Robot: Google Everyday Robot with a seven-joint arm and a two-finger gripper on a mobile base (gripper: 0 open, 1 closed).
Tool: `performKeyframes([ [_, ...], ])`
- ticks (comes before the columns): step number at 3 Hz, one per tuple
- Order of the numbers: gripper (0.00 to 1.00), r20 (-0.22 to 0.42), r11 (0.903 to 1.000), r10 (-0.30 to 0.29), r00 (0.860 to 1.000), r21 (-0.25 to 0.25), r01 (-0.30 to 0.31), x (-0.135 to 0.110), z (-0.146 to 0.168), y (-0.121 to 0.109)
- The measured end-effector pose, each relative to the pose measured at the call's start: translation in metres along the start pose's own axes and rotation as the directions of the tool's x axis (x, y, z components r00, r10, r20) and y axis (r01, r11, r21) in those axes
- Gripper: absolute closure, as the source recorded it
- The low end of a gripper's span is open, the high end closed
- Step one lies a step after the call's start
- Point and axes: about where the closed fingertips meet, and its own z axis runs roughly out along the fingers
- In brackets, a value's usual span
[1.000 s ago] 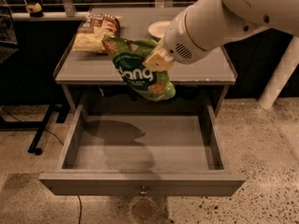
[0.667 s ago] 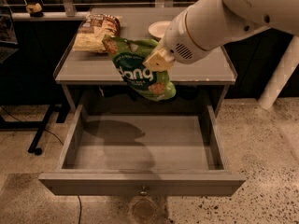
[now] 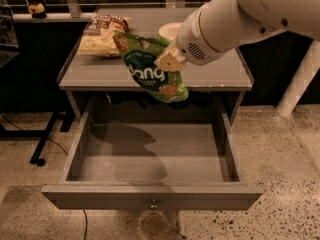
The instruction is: Pick green rice chip bag from top drawer and place on counter
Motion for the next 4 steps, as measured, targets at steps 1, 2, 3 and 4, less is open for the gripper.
performKeyframes([
  [1, 1.0, 0.007, 0.9993, 0.005, 1.0, 0.038, -0.005, -0.001, 0.004, -0.026],
  [2, 1.0, 0.015, 0.9972, 0.017, 1.0, 0.072, -0.018, -0.002, 0.009, -0.057],
  [3, 1.0, 0.016, 0.9943, 0.026, 1.0, 0.103, -0.027, -0.004, 0.013, -0.085],
  [4, 1.0, 0.004, 0.9927, 0.039, 0.999, 0.114, -0.039, -0.003, 0.02, -0.105],
])
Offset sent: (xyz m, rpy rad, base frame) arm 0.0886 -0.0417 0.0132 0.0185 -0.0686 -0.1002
